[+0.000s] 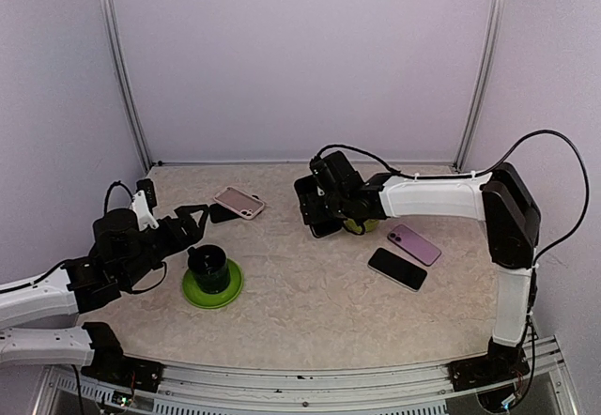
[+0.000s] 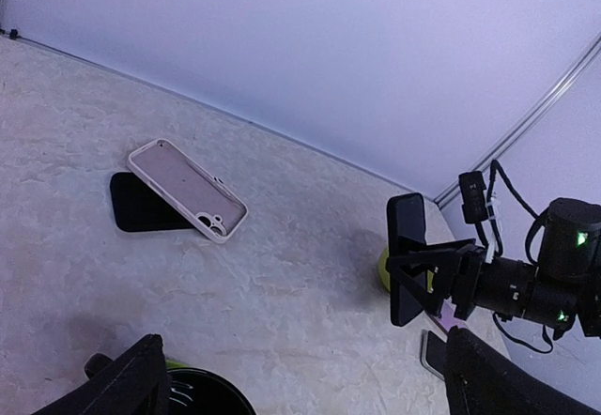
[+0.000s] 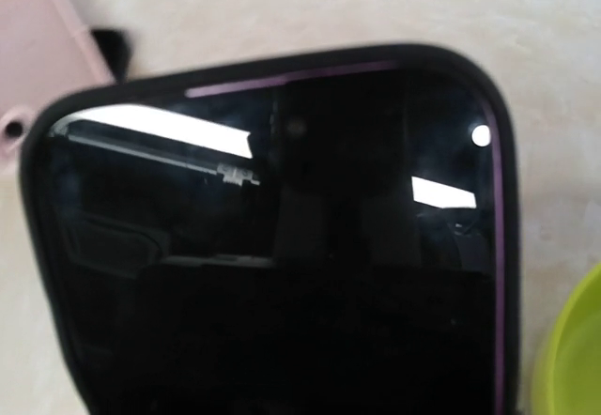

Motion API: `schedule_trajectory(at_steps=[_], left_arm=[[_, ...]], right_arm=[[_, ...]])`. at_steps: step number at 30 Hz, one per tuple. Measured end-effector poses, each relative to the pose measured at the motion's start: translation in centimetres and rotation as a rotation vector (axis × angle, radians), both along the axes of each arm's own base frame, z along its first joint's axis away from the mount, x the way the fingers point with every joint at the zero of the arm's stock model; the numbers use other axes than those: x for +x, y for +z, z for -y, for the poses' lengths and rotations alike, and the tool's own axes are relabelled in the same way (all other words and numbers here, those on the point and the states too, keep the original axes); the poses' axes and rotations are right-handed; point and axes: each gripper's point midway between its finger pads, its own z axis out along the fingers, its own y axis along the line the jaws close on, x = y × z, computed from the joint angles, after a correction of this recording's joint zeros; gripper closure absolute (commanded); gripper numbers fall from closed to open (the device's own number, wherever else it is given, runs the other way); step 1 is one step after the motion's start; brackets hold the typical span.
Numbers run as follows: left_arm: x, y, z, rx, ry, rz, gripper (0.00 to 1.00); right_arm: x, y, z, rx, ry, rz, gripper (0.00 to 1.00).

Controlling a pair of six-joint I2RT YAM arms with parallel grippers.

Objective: Put the phone into the phone case
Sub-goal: Place the phone with the phone case at the center of the board.

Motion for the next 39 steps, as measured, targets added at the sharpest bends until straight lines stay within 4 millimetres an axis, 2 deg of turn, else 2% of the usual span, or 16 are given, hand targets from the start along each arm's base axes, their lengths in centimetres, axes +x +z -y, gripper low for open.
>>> schedule_trajectory(at_steps=[9,14,24,39], left_arm=[[0.0,0.1,0.0,-0.015,0.002,-0.002,0.01],[-0.1,0.1,0.1,-0.015,-0.002,-0.002,0.01],[-0.3,0.1,0.4,-0.016,-0.014,-0.001,0.01],[-0.3,0.2,0.3,-0.015,-0.004,0.002,0.01]], right_arm=[[7.0,-2.2,0.2,0.026,-0.161,-0.019,0.37],[9.5,-3.8,0.4,0.016,-0.230,-0.025,0.37],[11.8,-5.9,1.1,0.042,-0.333,-0.054,0.36],[13.4,-7.7,2.3,0.074,-0.395,-0.077,0.32]])
